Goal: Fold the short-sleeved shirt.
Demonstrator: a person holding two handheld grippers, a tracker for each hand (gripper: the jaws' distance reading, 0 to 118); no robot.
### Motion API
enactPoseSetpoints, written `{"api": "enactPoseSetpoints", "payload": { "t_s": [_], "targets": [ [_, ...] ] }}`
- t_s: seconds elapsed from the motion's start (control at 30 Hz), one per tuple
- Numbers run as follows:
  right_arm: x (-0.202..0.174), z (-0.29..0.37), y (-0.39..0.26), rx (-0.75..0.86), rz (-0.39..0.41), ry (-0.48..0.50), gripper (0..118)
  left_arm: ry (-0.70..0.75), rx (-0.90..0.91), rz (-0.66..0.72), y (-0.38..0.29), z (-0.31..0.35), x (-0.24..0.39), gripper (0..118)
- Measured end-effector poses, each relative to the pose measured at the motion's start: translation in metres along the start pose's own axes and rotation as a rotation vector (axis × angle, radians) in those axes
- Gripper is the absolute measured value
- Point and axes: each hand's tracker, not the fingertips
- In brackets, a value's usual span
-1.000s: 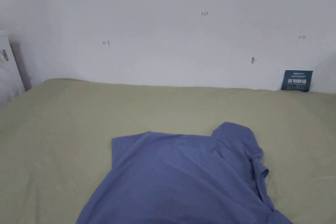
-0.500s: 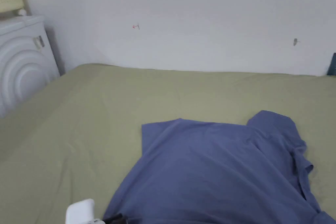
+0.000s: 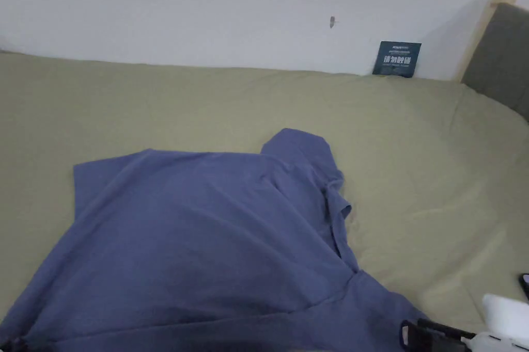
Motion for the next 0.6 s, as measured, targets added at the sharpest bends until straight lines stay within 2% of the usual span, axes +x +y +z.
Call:
{"api": "enactPoseSetpoints", "payload": {
  "t_s": [0.1,0.17,0.2,0.3,0.33,0.37,0.47,0.53,0.57,0.6],
  "targets": [
    [0.009,-0.025,-0.001,-0.075,-0.075,-0.01,98,-0.015,-0.001,0.022,0.001,0.006,0.002,4],
    [0.004,-0.037,-0.005,-0.114,-0.059,-0.031,98,-0.018,-0.007,0.023,0.0,0.005,0.002,4],
    [-0.007,-0.035,-0.008,-0.115,0.02,-0.065,98,-0.015,-0.011,0.015,0.001,0.007,0.004,4],
    [-0.044,-0.025,-0.017,-0.016,0.367,-0.061,98,-0.007,-0.014,-0.007,-0.001,0.009,0.006,4],
    [-0.057,-0.025,-0.02,-0.024,0.46,-0.066,98,-0.008,-0.013,-0.005,0.001,0.008,0.006,4],
    [-0.062,-0.029,-0.024,-0.045,0.489,-0.075,98,-0.01,-0.013,0.001,0.001,0.008,0.006,4],
    [-0.07,-0.047,-0.033,-0.109,0.455,-0.052,98,-0.015,-0.015,0.01,0.003,0.003,0.004,4],
    [-0.064,-0.064,-0.035,-0.145,0.43,-0.071,97,-0.015,-0.019,0.002,0.003,0.002,0.003,4],
    [-0.061,-0.067,-0.036,-0.159,0.414,-0.071,93,-0.017,-0.022,-0.002,0.003,0.002,0.003,4],
    [-0.058,-0.064,-0.036,-0.14,0.361,-0.061,73,-0.019,-0.026,-0.002,0.003,0.0,0.001,4]
  ]
}}
